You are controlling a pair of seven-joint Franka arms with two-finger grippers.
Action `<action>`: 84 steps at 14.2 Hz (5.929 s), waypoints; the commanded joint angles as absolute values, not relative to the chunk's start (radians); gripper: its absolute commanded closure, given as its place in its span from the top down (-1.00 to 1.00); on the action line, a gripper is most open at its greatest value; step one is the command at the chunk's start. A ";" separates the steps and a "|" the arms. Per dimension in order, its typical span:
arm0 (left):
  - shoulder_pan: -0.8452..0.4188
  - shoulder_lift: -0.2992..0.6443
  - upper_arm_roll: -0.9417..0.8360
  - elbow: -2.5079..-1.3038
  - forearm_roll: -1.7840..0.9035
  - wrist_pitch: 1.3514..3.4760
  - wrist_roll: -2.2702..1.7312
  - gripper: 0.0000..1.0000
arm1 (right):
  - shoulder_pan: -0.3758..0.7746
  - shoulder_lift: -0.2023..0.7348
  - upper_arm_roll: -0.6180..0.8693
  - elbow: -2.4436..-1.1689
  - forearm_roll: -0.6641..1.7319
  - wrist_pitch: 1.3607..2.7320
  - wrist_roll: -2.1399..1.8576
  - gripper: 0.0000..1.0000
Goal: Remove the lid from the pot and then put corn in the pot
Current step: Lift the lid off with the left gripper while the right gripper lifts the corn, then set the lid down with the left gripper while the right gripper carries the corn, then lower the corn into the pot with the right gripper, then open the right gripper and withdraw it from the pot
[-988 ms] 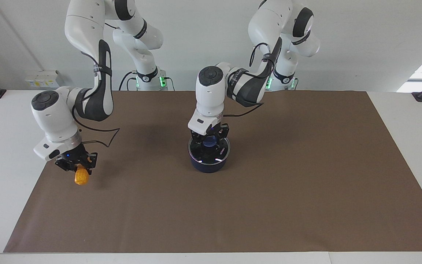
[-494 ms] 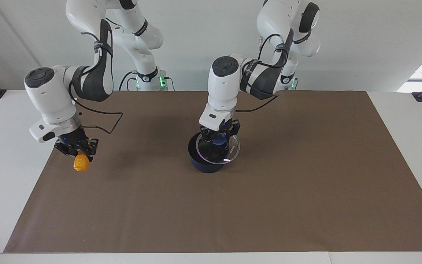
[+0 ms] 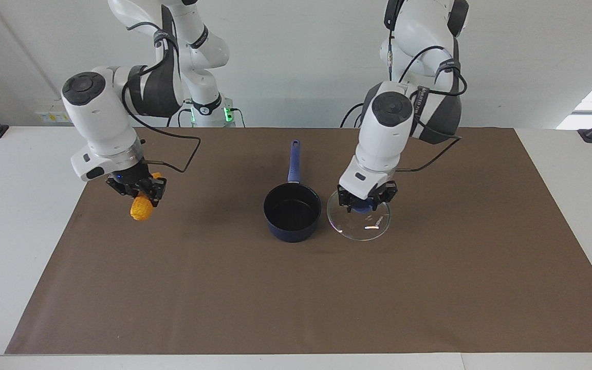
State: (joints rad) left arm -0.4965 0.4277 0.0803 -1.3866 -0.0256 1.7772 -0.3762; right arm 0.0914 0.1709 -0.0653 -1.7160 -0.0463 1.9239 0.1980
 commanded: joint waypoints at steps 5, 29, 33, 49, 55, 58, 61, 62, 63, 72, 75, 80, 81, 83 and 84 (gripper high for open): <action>-0.309 0.264 0.071 -1.675 -0.034 1.907 -0.023 -1.00 | 0.253 0.152 -0.061 -1.720 -0.063 1.917 0.544 -1.00; -0.089 0.138 0.071 -2.090 -0.037 2.309 0.291 1.00 | 0.517 0.320 -0.014 -1.789 0.025 2.273 0.726 -1.00; -0.101 0.150 0.071 -1.895 -0.038 2.082 0.282 1.00 | 0.537 0.359 -0.006 -1.798 0.026 2.307 0.712 -1.00; -0.086 0.014 0.066 -1.515 -0.023 1.451 0.083 1.00 | 0.535 0.379 -0.006 -1.822 0.026 2.349 0.640 -0.62; -0.086 -0.052 0.063 -1.615 -0.021 1.459 0.060 1.00 | 0.535 0.380 -0.006 -1.822 0.025 2.352 0.632 -0.31; -0.087 -0.049 0.060 -1.603 -0.023 1.456 0.063 1.00 | 0.535 0.380 -0.008 -1.822 0.025 2.352 0.632 -0.14; -0.087 -0.032 0.066 -1.572 -0.021 1.466 0.138 1.00 | 0.534 0.383 -0.008 -1.819 0.025 2.359 0.630 0.19; -0.087 -0.032 0.066 -1.572 -0.023 1.468 0.137 1.00 | 0.534 0.383 -0.008 -1.821 0.025 2.374 0.630 0.21; -0.086 -0.034 0.066 -1.575 -0.026 1.479 0.135 1.00 | 0.534 0.385 -0.008 -1.821 0.025 2.378 0.630 0.22; -0.081 -0.035 0.071 -1.578 -0.025 1.491 0.123 1.00 | 0.471 0.283 -0.012 -1.801 0.020 2.310 0.572 0.33; -0.072 -0.037 0.071 -1.580 -0.025 1.482 0.121 1.00 | 0.419 0.168 -0.012 -1.799 0.025 2.151 0.500 0.38; -0.071 -0.037 0.071 -1.580 -0.025 1.480 0.121 1.00 | 0.327 0.036 -0.017 -1.798 0.025 1.910 0.372 0.61; -0.071 -0.037 0.071 -1.580 -0.025 1.479 0.121 1.00 | 0.296 0.011 -0.017 -1.798 0.026 1.864 0.333 0.66; -0.072 -0.037 0.071 -1.580 -0.025 1.479 0.121 1.00 | 0.223 -0.024 -0.018 -1.796 0.026 1.797 0.235 0.88; -0.072 -0.037 0.071 -1.580 -0.025 1.480 0.121 1.00 | 0.184 -0.040 -0.018 -1.795 0.028 1.769 0.186 1.00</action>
State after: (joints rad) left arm -0.0851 -0.0232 0.0789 -1.5715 -0.0260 1.4773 0.1159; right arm 0.2544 0.0000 -0.0241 -1.7785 0.0162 1.8109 0.2842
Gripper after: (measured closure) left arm 0.000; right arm 0.141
